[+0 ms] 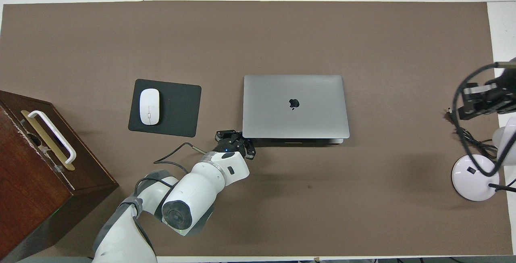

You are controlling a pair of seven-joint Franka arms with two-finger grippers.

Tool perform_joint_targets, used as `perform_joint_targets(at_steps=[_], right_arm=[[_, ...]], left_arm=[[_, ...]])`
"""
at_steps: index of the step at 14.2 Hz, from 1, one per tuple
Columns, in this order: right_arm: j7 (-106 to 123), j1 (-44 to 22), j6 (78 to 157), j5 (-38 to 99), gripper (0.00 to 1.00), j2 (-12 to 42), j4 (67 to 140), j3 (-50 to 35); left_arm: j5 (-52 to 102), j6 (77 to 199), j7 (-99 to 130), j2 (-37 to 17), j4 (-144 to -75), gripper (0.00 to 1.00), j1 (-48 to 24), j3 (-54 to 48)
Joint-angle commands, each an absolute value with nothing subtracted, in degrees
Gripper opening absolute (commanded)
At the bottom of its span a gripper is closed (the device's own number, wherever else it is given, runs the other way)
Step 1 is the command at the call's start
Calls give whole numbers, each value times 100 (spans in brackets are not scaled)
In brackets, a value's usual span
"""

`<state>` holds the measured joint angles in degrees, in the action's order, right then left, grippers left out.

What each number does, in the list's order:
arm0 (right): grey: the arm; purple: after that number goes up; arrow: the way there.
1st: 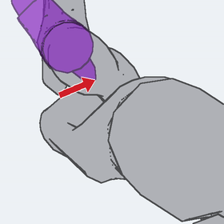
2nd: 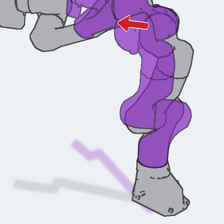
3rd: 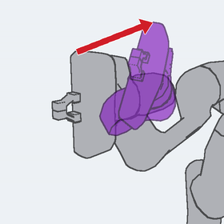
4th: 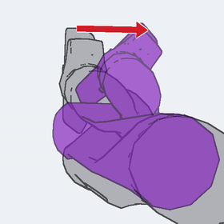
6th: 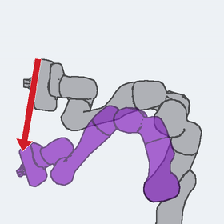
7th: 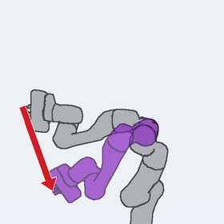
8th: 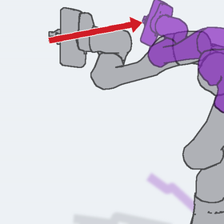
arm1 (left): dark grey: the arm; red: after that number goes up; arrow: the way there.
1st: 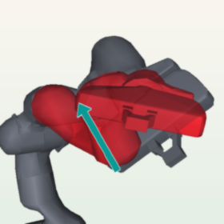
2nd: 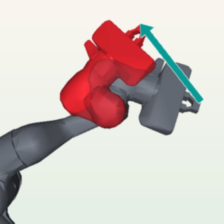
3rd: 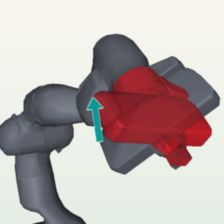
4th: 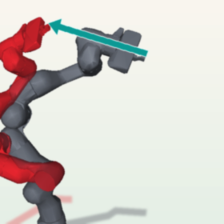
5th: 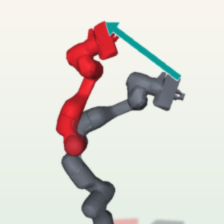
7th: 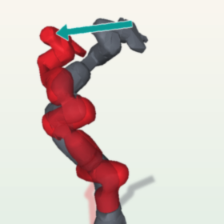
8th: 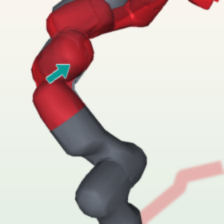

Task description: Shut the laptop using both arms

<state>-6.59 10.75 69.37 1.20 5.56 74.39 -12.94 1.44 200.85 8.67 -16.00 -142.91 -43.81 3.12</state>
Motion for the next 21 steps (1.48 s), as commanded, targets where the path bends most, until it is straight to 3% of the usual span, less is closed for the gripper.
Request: perform_joint_targets(at_steps=[1, 3, 7, 10, 12, 13, 14, 15, 16, 21], right_arm=[[269, 1484, 7608, -166, 0, 510, 7540, -1380], [404, 1573, 8206, -219, 0, 492, 7777, -1371], [360, 1582, 9463, -246, 0, 308, 8629, -1380], [19, 1547, 9571, -220, 0, 220, 8911, -1389], [-105, 1503, 9763, -167, 23, 97, 9314, -1397], [-114, 1486, 10008, -158, 25, 1, 9560, -1397], [-123, 1485, 10237, -158, 39, -61, 9736, -1406], [-106, 1485, 10283, -158, 61, -114, 9808, -1406], [-79, 1485, 10274, -158, 100, -114, 9809, -1406], [-149, 1538, 10161, -123, 100, -123, 9817, -1406]], left_arm=[[176, 19986, 1203, -1881, -14353, 0, -4271, 378], [176, 19847, 1300, -1724, -14370, 0, -4271, 378], [176, 18495, 1371, -916, -14335, 0, -4245, 378], [176, 18142, 1371, -669, -14361, 0, -4245, 378], [176, 17669, 1371, -415, -14353, 0, -4245, 378], [176, 17353, 1371, -248, -14353, 0, -4245, 378], [176, 16967, 1354, -55, -14335, 0, -4219, 378], [167, 16545, 1301, 139, -14318, 0, -4114, 378], [167, 16184, 1283, 297, -14291, 0, -4078, 378], [158, 14331, 872, 562, -13739, 0, -3868, 396]])
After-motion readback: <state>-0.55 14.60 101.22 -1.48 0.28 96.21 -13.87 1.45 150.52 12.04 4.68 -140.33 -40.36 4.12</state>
